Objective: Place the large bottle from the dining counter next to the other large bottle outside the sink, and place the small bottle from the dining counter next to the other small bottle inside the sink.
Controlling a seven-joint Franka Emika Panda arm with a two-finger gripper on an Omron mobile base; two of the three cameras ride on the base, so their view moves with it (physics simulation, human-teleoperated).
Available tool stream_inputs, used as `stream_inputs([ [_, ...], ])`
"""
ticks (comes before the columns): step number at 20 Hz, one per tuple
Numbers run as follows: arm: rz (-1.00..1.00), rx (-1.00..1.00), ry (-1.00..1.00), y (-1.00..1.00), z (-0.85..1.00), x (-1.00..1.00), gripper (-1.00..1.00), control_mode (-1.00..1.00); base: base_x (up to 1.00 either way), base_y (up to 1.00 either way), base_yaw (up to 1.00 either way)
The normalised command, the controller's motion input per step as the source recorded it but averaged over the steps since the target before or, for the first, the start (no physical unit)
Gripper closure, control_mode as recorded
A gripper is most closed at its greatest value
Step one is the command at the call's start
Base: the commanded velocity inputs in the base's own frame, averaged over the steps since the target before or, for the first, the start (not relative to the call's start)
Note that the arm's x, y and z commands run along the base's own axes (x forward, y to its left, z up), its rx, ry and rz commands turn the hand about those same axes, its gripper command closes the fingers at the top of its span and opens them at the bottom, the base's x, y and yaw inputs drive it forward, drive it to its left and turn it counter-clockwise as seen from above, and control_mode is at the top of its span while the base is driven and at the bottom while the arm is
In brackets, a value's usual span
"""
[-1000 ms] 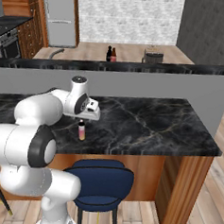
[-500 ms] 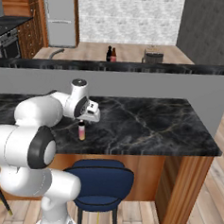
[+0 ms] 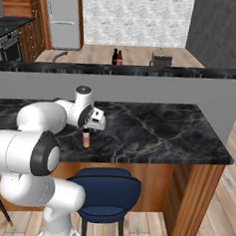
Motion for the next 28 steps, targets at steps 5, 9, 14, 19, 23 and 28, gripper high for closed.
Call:
stream_inputs([
  [5,0.00,0.00,0.00,0.04,-0.04,0.04,-1.00,-1.00,0.00,0.00,0.00],
  [9,0.00,0.00,0.00,0.05,-0.02,0.00,-1.00,-1.00,0.00,0.00,0.00],
  [14,0.00,0.00,0.00,0.04,-0.03,0.00,-1.00,-1.00,0.00,0.00,0.00],
  [19,0.00,0.00,-0.01,0.02,-0.08,0.03,-1.00,-1.00,0.00,0.00,0.00],
  [23,0.00,0.00,-0.02,0.00,-0.14,0.04,-1.00,-1.00,0.00,0.00,0.00],
  [28,0.00,0.01,-0.02,0.00,-0.12,0.06,-1.00,-1.00,0.00,0.00,0.00],
])
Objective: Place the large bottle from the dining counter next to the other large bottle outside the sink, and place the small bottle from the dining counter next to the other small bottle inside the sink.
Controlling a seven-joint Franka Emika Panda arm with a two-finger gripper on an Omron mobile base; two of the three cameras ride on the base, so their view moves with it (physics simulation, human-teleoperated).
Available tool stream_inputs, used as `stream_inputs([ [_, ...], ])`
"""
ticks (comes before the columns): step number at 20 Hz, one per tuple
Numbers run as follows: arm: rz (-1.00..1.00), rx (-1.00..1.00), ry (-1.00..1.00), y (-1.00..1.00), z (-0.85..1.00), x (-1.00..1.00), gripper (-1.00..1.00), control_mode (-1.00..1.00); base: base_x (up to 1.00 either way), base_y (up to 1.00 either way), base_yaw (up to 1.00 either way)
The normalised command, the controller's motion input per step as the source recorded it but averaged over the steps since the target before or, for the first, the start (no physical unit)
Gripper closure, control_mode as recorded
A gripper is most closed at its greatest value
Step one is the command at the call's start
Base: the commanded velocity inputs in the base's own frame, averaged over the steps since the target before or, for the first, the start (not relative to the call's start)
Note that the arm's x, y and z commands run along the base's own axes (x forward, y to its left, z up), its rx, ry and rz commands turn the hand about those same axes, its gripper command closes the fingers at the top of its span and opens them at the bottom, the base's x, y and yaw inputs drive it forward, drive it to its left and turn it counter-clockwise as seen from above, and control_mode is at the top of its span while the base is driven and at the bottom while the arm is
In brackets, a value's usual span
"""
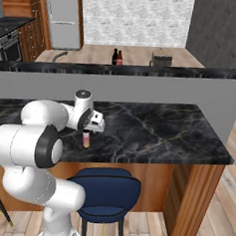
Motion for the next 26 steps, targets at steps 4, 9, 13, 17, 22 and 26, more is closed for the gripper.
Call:
stream_inputs([
  [4,0.00,0.01,-0.02,0.00,-0.09,0.03,-1.00,-1.00,0.00,0.00,0.00],
  [9,0.00,0.00,-0.03,0.02,-0.07,0.04,-1.00,-1.00,0.00,0.00,0.00],
  [13,0.00,0.01,-0.02,0.00,-0.07,0.01,-1.00,-1.00,0.00,0.00,0.00],
  [17,0.00,0.01,-0.01,0.02,-0.10,0.00,1.00,-1.00,0.00,0.00,0.00],
  [22,0.00,0.02,-0.02,0.00,-0.10,0.00,1.00,-1.00,0.00,0.00,0.00],
  [26,0.00,0.02,-0.01,0.00,-0.16,0.00,1.00,-1.00,0.00,0.00,0.00],
])
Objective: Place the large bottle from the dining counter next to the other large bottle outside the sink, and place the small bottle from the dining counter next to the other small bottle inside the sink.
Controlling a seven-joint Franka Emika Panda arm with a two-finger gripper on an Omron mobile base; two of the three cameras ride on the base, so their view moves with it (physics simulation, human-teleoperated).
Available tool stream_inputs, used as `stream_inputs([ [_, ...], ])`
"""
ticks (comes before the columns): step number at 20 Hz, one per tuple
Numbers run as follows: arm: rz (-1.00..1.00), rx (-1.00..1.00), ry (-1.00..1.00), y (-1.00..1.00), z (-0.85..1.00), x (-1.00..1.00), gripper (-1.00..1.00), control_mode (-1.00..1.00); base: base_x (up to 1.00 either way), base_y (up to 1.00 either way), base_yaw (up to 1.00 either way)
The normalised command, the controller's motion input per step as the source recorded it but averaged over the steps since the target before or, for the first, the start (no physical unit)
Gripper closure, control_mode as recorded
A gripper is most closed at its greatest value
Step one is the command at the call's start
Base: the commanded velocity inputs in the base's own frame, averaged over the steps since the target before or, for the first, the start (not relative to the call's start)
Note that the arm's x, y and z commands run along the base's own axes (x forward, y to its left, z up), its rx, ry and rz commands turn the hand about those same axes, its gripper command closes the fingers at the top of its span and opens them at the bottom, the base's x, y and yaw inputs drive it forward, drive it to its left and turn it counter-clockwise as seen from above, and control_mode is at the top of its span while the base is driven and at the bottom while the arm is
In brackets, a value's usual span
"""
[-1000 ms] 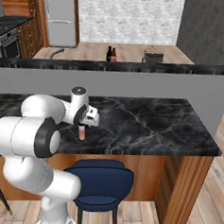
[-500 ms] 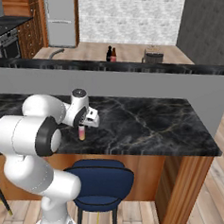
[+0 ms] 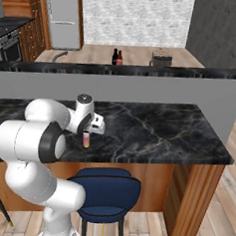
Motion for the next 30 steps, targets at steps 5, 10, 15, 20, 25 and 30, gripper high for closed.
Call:
stream_inputs([
  [5,0.00,0.02,0.00,0.00,-0.19,0.00,1.00,-1.00,0.00,0.00,0.00],
  [10,0.00,0.01,0.00,0.00,0.12,-0.03,1.00,-1.00,0.00,0.00,0.00],
  [15,0.00,0.00,0.04,0.00,0.60,-0.01,1.00,-1.00,0.00,0.00,0.00],
  [20,-0.01,-0.01,0.12,-0.05,0.69,-0.06,1.00,-1.00,0.00,0.00,0.00],
  [25,-0.02,-0.02,0.12,-0.11,0.47,-0.08,1.00,-1.00,0.00,0.00,0.00],
  [30,-0.02,-0.01,0.10,-0.20,0.32,-0.11,1.00,-1.00,0.00,0.00,0.00],
])
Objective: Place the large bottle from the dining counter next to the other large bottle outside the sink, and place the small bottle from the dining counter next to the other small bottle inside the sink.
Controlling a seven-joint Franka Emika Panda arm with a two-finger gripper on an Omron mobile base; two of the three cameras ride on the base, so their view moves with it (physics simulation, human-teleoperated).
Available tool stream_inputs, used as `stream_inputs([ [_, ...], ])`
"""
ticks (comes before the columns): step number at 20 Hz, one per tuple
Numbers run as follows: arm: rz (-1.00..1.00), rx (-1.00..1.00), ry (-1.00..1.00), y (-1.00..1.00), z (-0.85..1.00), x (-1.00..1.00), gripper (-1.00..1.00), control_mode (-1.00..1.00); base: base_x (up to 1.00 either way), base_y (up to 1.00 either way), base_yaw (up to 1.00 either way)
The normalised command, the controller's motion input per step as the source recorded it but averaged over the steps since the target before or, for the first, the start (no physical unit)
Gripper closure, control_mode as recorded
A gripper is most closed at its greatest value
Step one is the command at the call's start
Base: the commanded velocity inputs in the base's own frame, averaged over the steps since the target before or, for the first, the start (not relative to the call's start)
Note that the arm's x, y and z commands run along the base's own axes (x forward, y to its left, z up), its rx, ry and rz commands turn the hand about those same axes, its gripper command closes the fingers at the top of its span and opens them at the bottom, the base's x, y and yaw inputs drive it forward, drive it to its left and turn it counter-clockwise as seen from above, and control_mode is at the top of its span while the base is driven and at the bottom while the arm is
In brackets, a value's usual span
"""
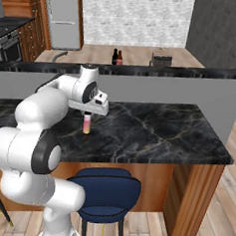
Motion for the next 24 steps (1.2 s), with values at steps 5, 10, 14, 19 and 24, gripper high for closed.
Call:
stream_inputs([
  [5,-0.03,0.00,-0.02,-0.20,0.18,-0.24,1.00,-1.00,0.00,0.00,0.00],
  [10,-0.01,0.02,-0.06,-0.14,0.39,-0.29,1.00,-1.00,0.00,0.00,0.00],
  [14,0.00,0.03,-0.08,-0.07,0.36,-0.38,1.00,-1.00,0.00,0.00,0.00],
  [19,0.00,0.03,-0.16,0.00,0.15,-0.37,1.00,-1.00,0.00,0.00,0.00],
  [24,0.00,0.01,-0.15,0.00,0.23,-0.30,1.00,-1.00,0.00,0.00,0.00],
])
